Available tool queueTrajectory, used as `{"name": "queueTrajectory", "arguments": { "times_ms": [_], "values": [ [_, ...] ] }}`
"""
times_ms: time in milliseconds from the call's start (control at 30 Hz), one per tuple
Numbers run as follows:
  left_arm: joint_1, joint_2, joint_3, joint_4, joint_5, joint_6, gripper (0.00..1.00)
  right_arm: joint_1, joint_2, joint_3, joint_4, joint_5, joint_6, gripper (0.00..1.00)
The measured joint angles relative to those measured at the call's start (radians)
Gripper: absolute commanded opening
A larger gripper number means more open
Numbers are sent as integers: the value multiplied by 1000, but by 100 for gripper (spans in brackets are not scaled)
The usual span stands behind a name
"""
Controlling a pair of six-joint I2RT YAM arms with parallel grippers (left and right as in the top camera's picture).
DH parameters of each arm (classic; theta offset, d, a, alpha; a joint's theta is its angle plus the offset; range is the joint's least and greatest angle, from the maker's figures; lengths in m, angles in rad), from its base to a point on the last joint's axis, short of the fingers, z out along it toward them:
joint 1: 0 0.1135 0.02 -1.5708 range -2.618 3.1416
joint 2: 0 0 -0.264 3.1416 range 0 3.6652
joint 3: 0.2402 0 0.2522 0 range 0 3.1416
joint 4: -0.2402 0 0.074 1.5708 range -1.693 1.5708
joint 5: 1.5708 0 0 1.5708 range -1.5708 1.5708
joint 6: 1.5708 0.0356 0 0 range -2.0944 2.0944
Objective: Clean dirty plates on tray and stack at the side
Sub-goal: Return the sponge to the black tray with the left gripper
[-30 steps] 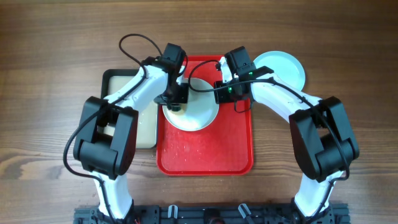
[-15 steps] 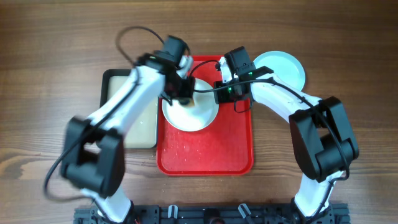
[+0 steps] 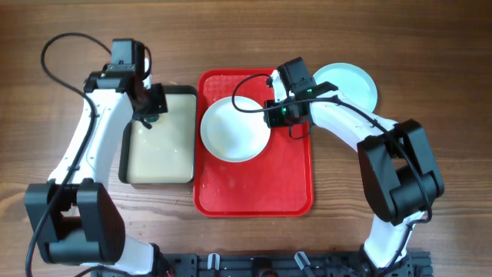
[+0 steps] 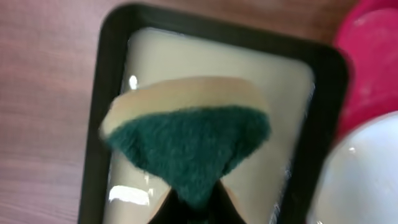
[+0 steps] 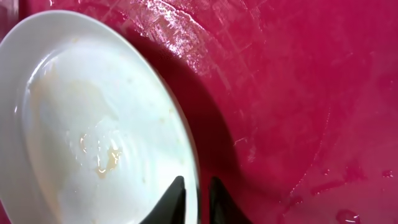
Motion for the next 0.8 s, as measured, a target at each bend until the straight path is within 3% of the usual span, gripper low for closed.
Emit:
{"name": "queueTrajectory", "arguments": {
  "times_ms": [167,400,467,533,700,800],
  "values": [
    [29,2,-204,326,27,96,4,0,0,0,4,-3,0,22],
    [29,6,-287,426,55,176,6,0,0,0,4,-3,0,29],
    [29,26,-287,443,58,183,27,0,0,0,4,-3,0,30],
    [29,50,-290,475,59,192,56,0,0,0,4,-3,0,32],
    [29,50,-284,472,59,197,64,0,0,0,4,-3,0,38],
    [29,0,-249,435,58,183,82,0,0,0,4,-3,0,36]
  ]
}}
